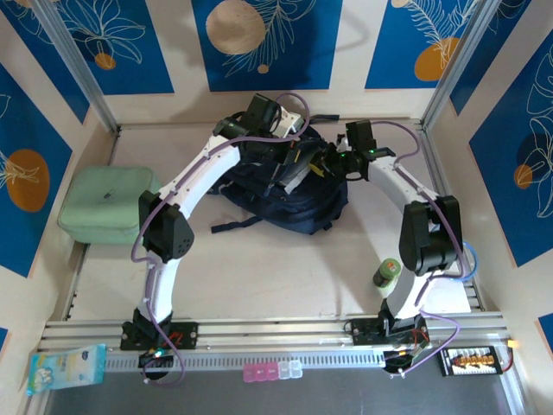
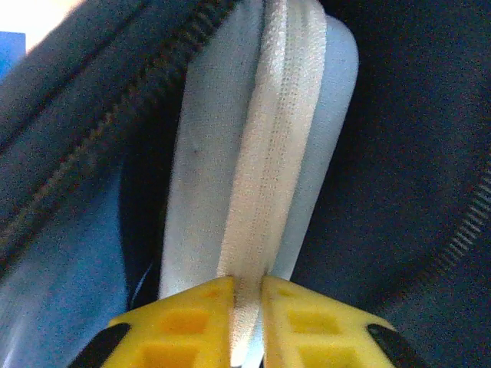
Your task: Pack the student bag
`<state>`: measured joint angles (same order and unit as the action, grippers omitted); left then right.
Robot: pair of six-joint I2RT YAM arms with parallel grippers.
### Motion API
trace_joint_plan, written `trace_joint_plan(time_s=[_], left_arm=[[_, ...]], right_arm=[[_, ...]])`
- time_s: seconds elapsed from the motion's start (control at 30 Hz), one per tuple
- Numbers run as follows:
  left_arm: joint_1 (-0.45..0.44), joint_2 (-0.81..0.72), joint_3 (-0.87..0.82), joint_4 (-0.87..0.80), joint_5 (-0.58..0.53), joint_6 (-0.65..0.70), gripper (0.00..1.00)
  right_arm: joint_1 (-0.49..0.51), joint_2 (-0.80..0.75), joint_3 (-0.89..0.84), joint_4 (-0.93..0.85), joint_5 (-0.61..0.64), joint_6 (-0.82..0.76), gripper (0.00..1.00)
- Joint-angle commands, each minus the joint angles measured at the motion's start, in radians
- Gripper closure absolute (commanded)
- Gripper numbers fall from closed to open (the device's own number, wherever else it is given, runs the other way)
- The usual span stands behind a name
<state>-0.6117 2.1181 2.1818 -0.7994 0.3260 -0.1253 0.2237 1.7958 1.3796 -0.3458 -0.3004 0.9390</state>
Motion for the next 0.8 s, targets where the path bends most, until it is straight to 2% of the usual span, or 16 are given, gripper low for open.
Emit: trace_joint_plan(time_s=[0.0,0.2,0.33,0.5,0.63,0.77], left_arm=[[0.002,-0.066,0.003,0.061,0.052,-0.004,1.00],[0.002,-0.068,0.002,0.070,0.047,-0.014,1.00],[0.002,-0.073,-0.006,0.070,0.047,-0.015,1.00],[0.001,-0.073,-0.020,0.080,0.052,-0.017,1.00],[0.002,-0.075,-0.018,0.086,0.047,-0.020,1.00],[0.002,-0.079,-0.020,0.085,0.041,-0.020,1.00]], right_arm=[[0.037,0.067,0.040,0.067,-0.038,0.027,0.86],[0.073,0.106,0.020,0.218,-0.047,0.073,0.88],[0.035,-0.007,-0.104,0.285,-0.042,0.095,0.81],[0.011,-0.149,-0.187,0.132,-0.053,-0.017,0.75],[0.032,-0.192,-0.259,0.123,-0.141,-0.037,0.82],[0.072,-0.177,-0.257,0.158,-0.201,-0.033,0.91]])
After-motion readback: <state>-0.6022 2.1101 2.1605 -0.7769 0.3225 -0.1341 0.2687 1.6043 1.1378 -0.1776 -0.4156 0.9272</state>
